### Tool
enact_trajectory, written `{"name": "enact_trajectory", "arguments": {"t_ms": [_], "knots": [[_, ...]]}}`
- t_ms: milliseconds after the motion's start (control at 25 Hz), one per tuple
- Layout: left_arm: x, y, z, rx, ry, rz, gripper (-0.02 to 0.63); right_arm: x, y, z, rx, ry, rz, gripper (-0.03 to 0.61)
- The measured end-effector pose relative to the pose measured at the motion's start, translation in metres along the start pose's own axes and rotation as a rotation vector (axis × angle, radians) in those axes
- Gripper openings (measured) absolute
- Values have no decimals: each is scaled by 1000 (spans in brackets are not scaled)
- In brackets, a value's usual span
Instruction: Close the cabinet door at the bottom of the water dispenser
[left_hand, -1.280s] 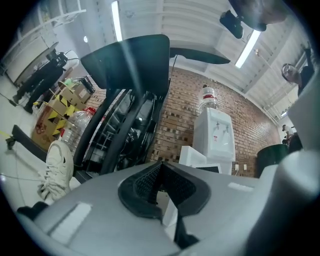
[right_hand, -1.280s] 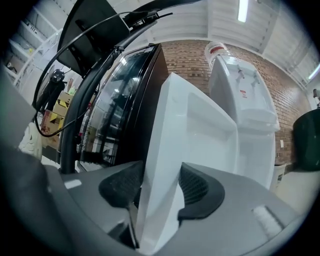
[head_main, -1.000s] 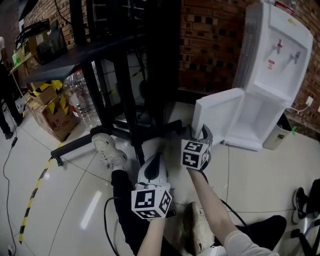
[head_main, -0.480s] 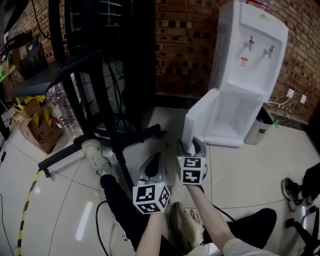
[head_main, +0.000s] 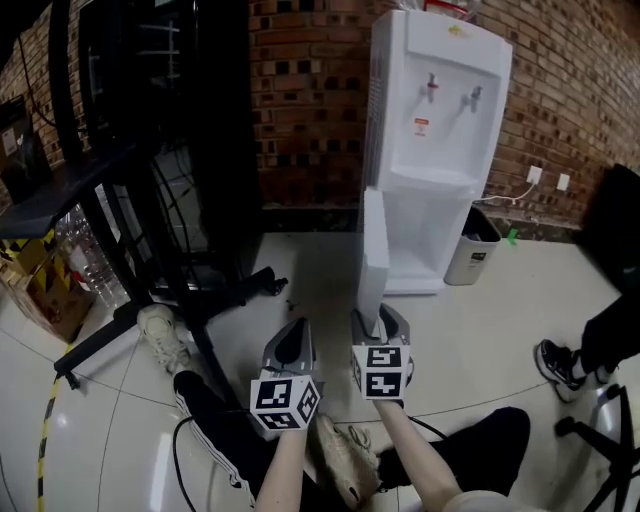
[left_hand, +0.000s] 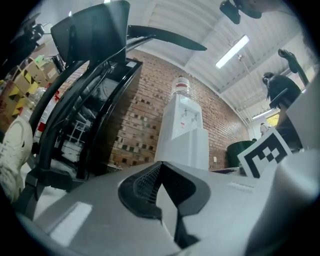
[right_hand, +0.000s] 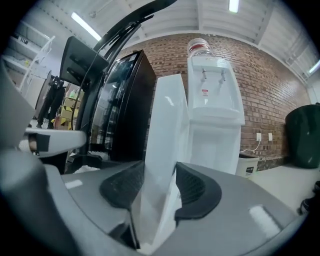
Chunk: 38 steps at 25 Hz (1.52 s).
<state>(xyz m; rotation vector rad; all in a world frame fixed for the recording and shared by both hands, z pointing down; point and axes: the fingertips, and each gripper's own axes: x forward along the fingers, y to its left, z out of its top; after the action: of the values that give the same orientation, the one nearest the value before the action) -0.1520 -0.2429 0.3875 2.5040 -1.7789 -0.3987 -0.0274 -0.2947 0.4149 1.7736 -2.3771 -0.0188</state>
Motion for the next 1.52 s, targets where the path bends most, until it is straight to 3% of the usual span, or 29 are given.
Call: {"name": "enact_trajectory", "arguments": {"t_ms": [480,720,1080,1320,1520], "knots": [[19,-14,-26,48,19,-13,14,-24,-82,-15,-2,87,-61,186],[23,-25,-44,76,70,-20,14,-32,-107,-17,-16,79,-166,184],[25,-31,-46,74,69,-26,14,-33,-132,-18,-49,96,-348,200],[45,-39,-40,161,106,-50,14,-31,-138,-21,-22,106,-285,192],[77,-76,-27,144,88,-103,14,-29,-147,-22,-7,97,-230,187]]}}
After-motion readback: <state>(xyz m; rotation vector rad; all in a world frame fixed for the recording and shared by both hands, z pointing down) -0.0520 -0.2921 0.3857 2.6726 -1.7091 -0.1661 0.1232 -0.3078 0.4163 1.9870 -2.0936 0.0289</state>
